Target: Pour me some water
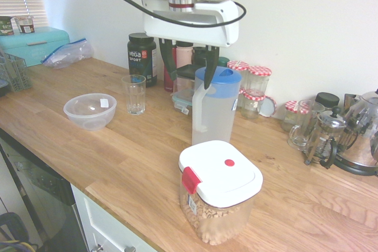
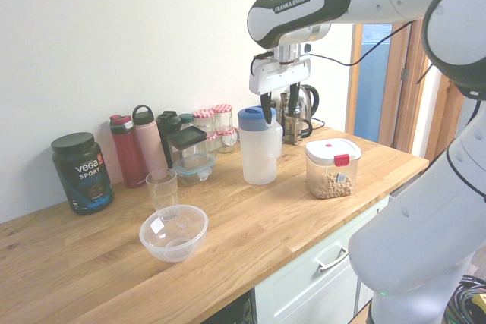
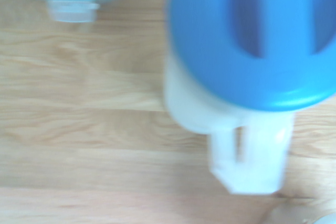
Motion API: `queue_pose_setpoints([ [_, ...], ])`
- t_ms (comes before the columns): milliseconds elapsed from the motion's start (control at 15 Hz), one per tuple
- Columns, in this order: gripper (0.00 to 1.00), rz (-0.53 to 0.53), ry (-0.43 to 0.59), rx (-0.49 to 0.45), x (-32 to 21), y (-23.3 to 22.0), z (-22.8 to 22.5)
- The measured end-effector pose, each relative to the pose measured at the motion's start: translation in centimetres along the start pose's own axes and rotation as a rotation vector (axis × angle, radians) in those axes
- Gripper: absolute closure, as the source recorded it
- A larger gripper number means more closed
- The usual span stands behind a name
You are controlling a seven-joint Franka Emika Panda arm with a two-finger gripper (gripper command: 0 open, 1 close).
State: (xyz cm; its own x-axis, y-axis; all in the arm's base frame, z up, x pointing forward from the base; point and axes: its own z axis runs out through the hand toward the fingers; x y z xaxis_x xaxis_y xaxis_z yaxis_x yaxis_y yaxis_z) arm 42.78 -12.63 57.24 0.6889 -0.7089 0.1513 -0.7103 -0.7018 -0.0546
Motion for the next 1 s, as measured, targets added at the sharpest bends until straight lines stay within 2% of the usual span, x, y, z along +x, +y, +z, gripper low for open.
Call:
queue_pose_setpoints([
  [133, 0.00, -0.002, -0.015, -0.008, 1.4, -0.3, 1.4],
  [200, 1.00, -0.002, -0.021, -0.011, 1.9, -0.4, 1.9],
  [1000, 1.00, -0.020, -0.042, -0.005, 3.4, -1.5, 4.9],
])
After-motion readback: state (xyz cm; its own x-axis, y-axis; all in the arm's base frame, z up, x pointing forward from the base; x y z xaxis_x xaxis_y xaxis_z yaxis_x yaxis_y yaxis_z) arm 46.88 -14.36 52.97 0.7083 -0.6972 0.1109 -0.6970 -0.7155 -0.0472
